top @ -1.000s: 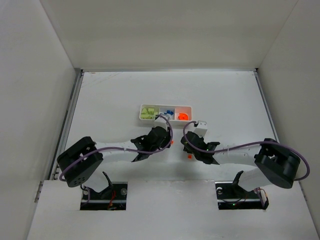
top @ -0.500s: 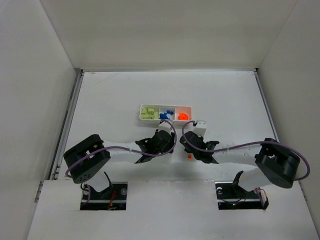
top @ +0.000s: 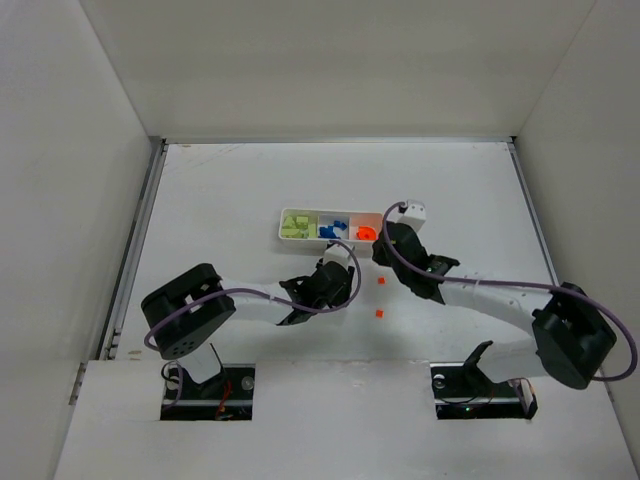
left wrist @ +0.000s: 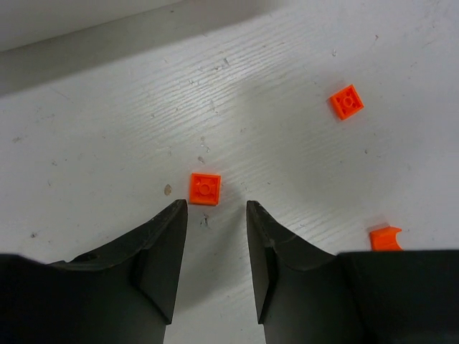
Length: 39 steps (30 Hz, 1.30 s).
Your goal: Sort the legos into containers by color
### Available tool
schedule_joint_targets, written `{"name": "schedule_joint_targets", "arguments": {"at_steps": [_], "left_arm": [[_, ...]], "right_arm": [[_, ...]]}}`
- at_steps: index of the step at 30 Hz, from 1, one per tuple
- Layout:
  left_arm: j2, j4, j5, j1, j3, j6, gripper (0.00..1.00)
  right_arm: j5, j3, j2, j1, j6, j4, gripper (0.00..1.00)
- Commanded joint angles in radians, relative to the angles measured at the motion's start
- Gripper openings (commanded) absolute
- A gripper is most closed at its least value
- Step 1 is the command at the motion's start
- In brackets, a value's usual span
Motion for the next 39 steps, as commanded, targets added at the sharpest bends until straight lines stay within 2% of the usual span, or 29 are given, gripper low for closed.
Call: {"name": "schedule_joint_targets", "arguments": {"at_steps": [1,4,8,10,14,20,25,29,34,39], "left_arm": [[0.016,0.005,-0.014,-0.011,0.029,0.019,0.36],[0.021,0.006,-0.014,-0.011,0.027,0.024,0.34],[0.022,0.006,-0.016,-0.011,0.024,0.03,0.33],[0.025,0.006,-0.016,-0.01,0.022,0.035,0.32],[0.03,0.006,-0.019,-0.006,0.025,0.053,0.32],[0.03,-0.005,-0.089,-0.016,0.036,0.111,0.35],[0.065,0.002,-0.091,-0.017,0.05,0.125,0.35],[0.091,0.006,-0.095,-0.019,0.059,0.13,0.29],[0.081,-0.003,-0.091,-0.023,0.055,0.13,0.17],[0.01,-0.014,-0.091,-0.017,0.03,0.117,0.13]], "right_arm": [[-0.065,0.103,0.079,-0.056,-0.088,0.14,0.19],[-0.085,0.158,0.155,-0.097,-0.097,0.158,0.21],[-0.089,0.163,0.162,-0.103,-0.089,0.181,0.45],[-0.086,0.142,0.13,-0.097,-0.088,0.189,0.49],[-0.08,0.063,0.047,-0.094,-0.076,0.189,0.48],[-0.07,-0.114,-0.087,-0.016,0.013,0.178,0.47],[-0.051,-0.207,-0.154,0.031,0.079,0.141,0.46],[-0.01,-0.233,-0.194,0.071,0.115,0.094,0.45],[0.01,-0.237,-0.214,0.107,0.167,0.003,0.42],[0.035,-0.219,-0.217,0.179,0.236,-0.139,0.46]]}}
